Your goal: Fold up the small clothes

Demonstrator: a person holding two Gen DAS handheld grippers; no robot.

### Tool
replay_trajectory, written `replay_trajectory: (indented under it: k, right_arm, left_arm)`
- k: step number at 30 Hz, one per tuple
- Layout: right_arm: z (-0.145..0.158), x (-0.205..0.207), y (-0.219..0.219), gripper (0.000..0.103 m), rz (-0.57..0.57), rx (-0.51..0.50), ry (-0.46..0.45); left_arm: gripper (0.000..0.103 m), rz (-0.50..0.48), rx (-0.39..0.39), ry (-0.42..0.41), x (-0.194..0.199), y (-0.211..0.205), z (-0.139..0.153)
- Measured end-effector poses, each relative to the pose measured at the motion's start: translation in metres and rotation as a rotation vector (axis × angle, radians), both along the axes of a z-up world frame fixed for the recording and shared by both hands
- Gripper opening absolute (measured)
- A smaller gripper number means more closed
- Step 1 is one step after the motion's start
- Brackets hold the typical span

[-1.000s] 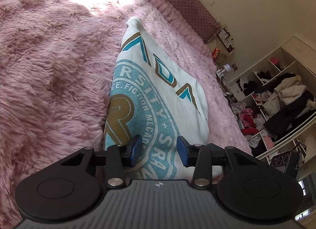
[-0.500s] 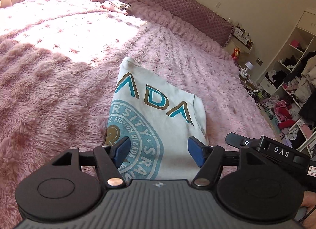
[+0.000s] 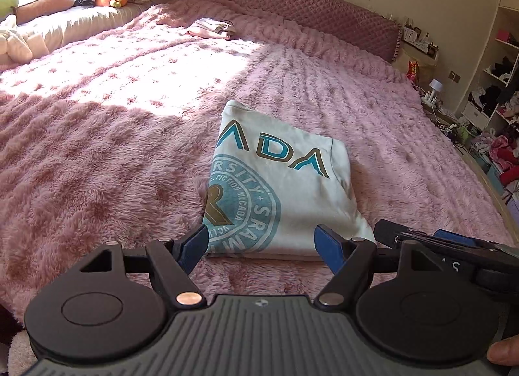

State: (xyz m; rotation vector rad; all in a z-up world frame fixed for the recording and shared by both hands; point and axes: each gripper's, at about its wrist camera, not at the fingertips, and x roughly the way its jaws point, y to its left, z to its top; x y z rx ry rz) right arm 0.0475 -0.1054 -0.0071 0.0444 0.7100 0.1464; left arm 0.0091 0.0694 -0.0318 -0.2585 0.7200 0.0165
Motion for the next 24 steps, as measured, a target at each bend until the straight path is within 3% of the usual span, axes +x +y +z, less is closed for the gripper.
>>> replay_trajectory:
  k: [7, 14, 24]
  right_arm:
    - [-0.01, -0.01, 0.006, 0.082, -0.006, -0.052, 0.021]
    - [-0.011, -0.014, 0.012, 0.082, -0.041, -0.087, 0.022]
    - [-0.013, -0.013, 0.017, 0.082, -0.052, -0.115, 0.029]
  left_arm:
    - [0.087, 0.004, -0.002, 0.029, -0.007, -0.003, -0.006]
    - [0.087, 0.027, 0.056, 0.049, -0.008, -0.008, -0.007]
    - [0.087, 0.05, 0.055, 0.078, -0.005, -0.005, -0.011]
